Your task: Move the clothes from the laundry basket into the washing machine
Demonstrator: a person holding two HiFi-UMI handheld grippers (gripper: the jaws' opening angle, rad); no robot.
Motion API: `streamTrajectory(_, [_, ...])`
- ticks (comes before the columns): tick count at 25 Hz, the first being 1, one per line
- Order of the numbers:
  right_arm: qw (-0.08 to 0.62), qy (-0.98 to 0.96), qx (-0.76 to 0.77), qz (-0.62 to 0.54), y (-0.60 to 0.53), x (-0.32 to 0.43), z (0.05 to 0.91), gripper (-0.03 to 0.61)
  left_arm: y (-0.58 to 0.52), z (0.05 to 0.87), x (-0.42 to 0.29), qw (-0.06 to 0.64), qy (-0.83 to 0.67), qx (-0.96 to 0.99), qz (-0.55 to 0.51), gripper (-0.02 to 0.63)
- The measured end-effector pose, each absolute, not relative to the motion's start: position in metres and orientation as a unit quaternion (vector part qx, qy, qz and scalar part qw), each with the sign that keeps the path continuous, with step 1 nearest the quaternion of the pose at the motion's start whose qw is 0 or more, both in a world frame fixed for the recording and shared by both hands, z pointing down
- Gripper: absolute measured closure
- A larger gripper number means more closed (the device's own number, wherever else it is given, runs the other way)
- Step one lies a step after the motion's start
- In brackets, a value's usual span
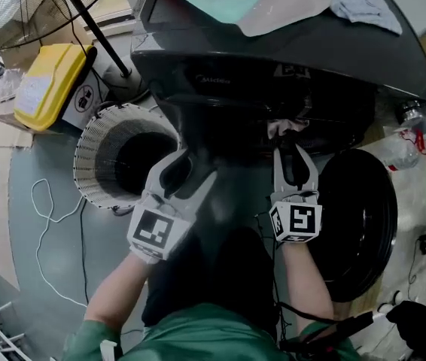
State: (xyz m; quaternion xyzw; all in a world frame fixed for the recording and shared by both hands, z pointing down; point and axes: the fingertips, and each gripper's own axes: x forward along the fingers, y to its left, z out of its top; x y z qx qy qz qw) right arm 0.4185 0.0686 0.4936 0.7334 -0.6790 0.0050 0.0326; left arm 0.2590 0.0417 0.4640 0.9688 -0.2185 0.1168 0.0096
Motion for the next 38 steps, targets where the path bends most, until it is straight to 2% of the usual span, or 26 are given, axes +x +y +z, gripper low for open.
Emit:
streamTrajectory(10, [0.024, -0.68, 0.732, 0.026, 0.121, 0.402, 0.351, 0.474, 0.067, 0.329, 0.237, 0.023, -0.252, 0.961, 0.113, 0.393])
streamTrajectory(26, [0.01, -0.663, 0.747, 0.041, 0.18, 0.4, 0.057, 0.474, 0.107, 0.038, 0.257, 0.003, -0.216, 0.972, 0.09, 0.408])
streamTrajectory(38, [-0.019, -0.607, 0.794, -0.017, 0.197, 0.409, -0.065, 0.474, 0.105, -0.059, 0.272, -0.008, -0.157, 0.987, 0.025, 0.416])
